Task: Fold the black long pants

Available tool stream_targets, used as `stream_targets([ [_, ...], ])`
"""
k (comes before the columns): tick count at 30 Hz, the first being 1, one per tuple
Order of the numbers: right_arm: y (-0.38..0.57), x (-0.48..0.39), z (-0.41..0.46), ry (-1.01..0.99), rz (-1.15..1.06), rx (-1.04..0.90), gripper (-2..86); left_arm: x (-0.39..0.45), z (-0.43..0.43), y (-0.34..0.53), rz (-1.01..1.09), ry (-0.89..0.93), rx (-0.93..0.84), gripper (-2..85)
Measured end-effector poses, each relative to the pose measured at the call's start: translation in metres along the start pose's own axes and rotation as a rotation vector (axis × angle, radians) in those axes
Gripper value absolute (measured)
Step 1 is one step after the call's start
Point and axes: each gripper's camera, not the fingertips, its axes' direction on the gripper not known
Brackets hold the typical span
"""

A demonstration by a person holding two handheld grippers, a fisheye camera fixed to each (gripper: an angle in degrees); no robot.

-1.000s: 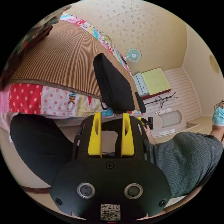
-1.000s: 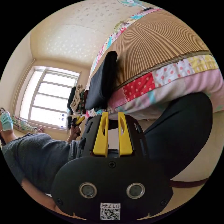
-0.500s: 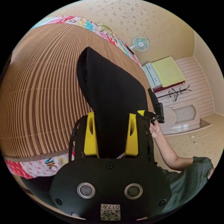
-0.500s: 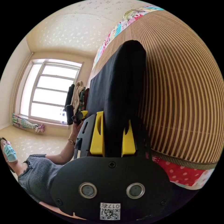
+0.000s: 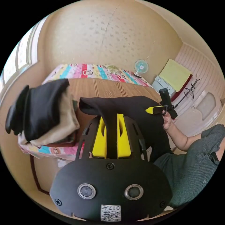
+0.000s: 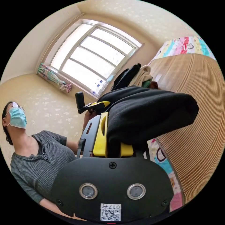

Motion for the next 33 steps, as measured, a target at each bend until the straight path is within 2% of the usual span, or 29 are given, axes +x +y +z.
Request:
stream_targets([
  [2, -0.047, -0.032, 0.024, -0.007, -0.082, 0.005, 5.3, -0.034, -0.074, -0.023, -0.075, -0.126, 0.111, 6.7],
  [5, -0.122, -0.066, 0.074, 0.017, -0.177, 0.035, 6.2, -0.11, -0.12, -0.05, -0.2, -0.216, 0.176, 7.7],
  [6, -0.147, -0.066, 0.098, 0.035, -0.136, 0.045, 6.8, -0.128, -0.121, -0.054, -0.238, -0.236, 0.171, 7.9],
  [8, -0.18, -0.05, 0.142, 0.079, -0.008, 0.01, 7.6, -0.213, -0.095, -0.058, -0.446, -0.227, 0.071, 8.9],
  [10, -0.198, -0.023, 0.191, 0.205, 0.112, -0.047, 8.5, -0.275, -0.049, -0.039, -0.637, -0.214, -0.047, 11.2],
  [11, -0.199, -0.003, 0.222, 0.295, 0.163, -0.093, 9.4, -0.305, -0.009, -0.018, -0.711, -0.242, -0.174, 14.1],
  [12, -0.193, 0.014, 0.245, 0.374, 0.176, -0.128, 10.9, -0.314, 0.008, -0.008, -0.708, -0.237, -0.215, 15.5],
  [13, -0.187, 0.021, 0.25, 0.379, 0.171, -0.118, 11.7, -0.321, 0.013, 0.017, -0.716, -0.181, -0.117, 16.1],
  [15, -0.157, 0.04, 0.239, 0.206, 0.182, -0.039, 12.2, -0.324, 0.002, 0.05, -0.744, -0.068, 0.022, 15.9],
  [16, -0.149, 0.043, 0.233, 0.17, 0.178, -0.029, 12.1, -0.318, -0.009, 0.066, -0.759, -0.048, 0.076, 14.9],
  [19, -0.102, 0.043, 0.197, 0.124, 0.079, -0.043, 10.3, -0.266, -0.047, 0.111, -0.737, -0.206, 0.268, 10.9],
  [20, -0.077, 0.043, 0.177, 0.141, 0.043, -0.06, 8.7, -0.238, -0.06, 0.131, -0.737, -0.271, 0.329, 9.5],
  [23, -0.001, 0.052, 0.124, 0.264, 0.074, -0.132, 4.2, -0.159, -0.073, 0.183, -0.687, -0.32, 0.466, 7.5],
  [25, 0.053, 0.059, 0.087, 0.318, 0.143, -0.145, 2.4, -0.105, -0.061, 0.206, -0.619, -0.332, 0.482, 4.2],
  [27, 0.125, 0.061, 0.037, 0.364, 0.275, -0.096, 1.1, -0.049, -0.028, 0.216, -0.505, -0.366, 0.402, 0.4],
  [31, 0.205, 0.044, -0.016, 0.439, 0.44, 0.086, 0.6, 0.069, 0.099, 0.199, -0.134, -0.292, -0.083, -0.4],
  [33, 0.226, 0.041, -0.032, 0.491, 0.532, 0.141, 0.6, 0.115, 0.126, 0.193, -0.029, -0.303, -0.146, -0.5],
])
